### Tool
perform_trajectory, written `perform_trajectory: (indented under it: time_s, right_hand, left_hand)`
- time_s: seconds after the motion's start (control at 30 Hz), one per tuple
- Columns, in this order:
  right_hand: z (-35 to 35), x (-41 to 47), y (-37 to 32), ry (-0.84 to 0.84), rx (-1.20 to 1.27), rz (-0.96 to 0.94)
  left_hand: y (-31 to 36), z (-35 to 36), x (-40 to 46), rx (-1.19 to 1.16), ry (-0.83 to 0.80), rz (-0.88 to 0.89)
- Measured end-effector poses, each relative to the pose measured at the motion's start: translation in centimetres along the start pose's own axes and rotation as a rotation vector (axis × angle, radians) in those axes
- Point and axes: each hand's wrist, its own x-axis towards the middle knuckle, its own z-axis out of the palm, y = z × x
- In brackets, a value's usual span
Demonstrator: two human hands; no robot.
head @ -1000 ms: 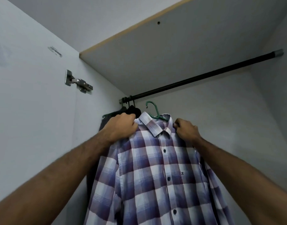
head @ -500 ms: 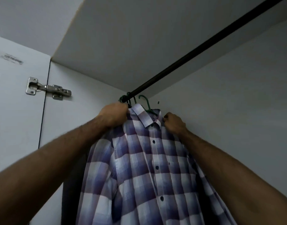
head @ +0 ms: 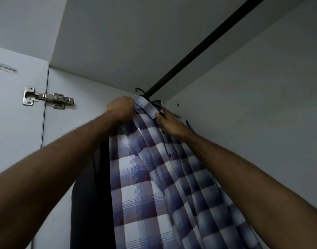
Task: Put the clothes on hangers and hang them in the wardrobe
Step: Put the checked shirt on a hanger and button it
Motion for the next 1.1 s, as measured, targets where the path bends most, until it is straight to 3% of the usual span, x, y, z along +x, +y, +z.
perform_trajectory:
  time_s: [0.13,0.3,0.43,0.67,0.8,0.87,0.97,1.1]
  right_hand:
    - [1.0,-3.8,-2.9,-0.029,-0.069,0.050]
    - [2.0,-7.3,-2.3,-0.082,-0.081,0.029]
    - [2.6,-8.7,-1.0,-0.098,-0.152,-0.041]
    - [4.0,-18.3,2.9,-0.139,-0.193,0.137]
    - [2.5,-26.9,9.1,-0.327,-0.337,0.515]
    - [1.6,-29.5,11.2,-0.271,-0.417,0.682]
    - [2.0,-31.2,9.4,-0.156,-0.440,0.479]
    - [4.2,-34.1,-0.5,-0.222,-0.417,0.198]
  left_hand:
    - [-0.2,0.4,-2.5,0.060,-0.020,0.065]
    - [-0.7,0.9,-3.5,0.225,0.091,0.129]
    - [-0.5,3.1,-5.8,0.526,0.199,0.331]
    - [0.1,9.0,-14.2,0.538,-0.146,0.595]
    - [-0.5,10.6,-19.9,0.513,-0.262,0.686]
    - [-0.6,10.8,-22.5,0.485,-0.379,0.666]
    - [-0.8,9.7,-25.9,0.475,-0.414,0.675]
    - [-2.9,7.7,-30.2,0.356,-0.326,0.695]
